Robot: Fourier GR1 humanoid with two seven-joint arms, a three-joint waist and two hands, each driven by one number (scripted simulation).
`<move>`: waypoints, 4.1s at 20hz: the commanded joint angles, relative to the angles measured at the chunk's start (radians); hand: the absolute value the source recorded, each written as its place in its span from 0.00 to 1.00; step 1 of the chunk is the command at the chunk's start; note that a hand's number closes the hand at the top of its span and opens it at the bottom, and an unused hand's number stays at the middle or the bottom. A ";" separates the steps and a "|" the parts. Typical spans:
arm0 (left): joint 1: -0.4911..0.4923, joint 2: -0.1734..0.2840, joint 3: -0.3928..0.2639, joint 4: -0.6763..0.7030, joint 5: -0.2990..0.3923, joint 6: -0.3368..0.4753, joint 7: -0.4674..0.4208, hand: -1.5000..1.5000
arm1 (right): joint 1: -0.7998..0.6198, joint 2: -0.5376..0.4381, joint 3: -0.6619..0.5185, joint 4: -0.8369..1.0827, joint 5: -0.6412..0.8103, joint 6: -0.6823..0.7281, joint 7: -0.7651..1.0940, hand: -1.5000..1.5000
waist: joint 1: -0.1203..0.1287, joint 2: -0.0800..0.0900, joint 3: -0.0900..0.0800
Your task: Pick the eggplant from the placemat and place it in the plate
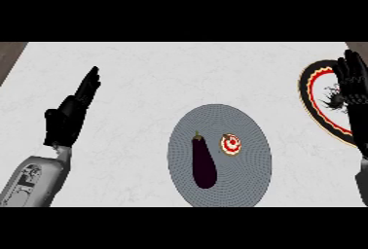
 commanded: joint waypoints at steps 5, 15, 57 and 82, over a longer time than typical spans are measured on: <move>0.029 -0.035 0.023 0.029 0.044 0.003 0.044 0.50 | -0.127 0.093 0.248 0.170 -0.162 0.304 0.126 1.00 | 0.115 0.007 0.010; 0.086 -0.036 0.096 0.048 0.125 -0.039 0.089 0.50 | -0.205 0.115 0.278 0.570 0.057 0.393 -0.282 0.00 | 0.030 -0.017 0.011; 0.165 -0.094 0.205 -0.010 0.040 -0.124 0.093 0.50 | -0.465 0.324 0.469 0.623 0.740 0.728 0.169 0.00 | 0.018 -0.022 0.010; 0.133 -0.165 0.202 0.004 -0.032 -0.108 0.117 0.50 | -0.381 0.402 0.504 0.694 0.945 0.711 -0.047 1.00 | 0.016 -0.022 0.010</move>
